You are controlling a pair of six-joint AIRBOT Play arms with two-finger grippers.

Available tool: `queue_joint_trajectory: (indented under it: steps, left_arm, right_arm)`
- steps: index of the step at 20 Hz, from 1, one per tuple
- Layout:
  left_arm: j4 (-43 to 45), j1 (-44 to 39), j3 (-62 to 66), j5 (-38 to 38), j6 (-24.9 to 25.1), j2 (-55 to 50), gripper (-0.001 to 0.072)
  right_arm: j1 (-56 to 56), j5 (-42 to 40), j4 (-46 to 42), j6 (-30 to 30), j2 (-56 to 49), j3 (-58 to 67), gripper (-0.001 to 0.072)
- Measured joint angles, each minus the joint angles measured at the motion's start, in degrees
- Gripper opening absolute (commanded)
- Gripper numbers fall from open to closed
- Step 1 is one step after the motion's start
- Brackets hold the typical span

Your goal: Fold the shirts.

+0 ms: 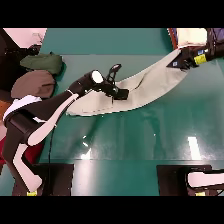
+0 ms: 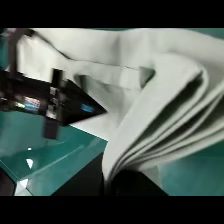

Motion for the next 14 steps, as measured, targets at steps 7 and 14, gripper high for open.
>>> queue_joint_trajectory:
  steps: [7, 14]
  left_arm:
    - [-0.35, -1.70, 0.63, 0.50, -0.46, -2.01, 0.0024]
    - [3.30, 2.32, 0.79, -4.44, -0.63, 0.33, 0.0023]
  right_arm:
    - [6.93, -0.17, 0.22, 1.36, 0.26, 4.26, 0.0012]
    - [12.81, -4.24, 0.37, 1.03, 0.26, 4.74, 0.0012]
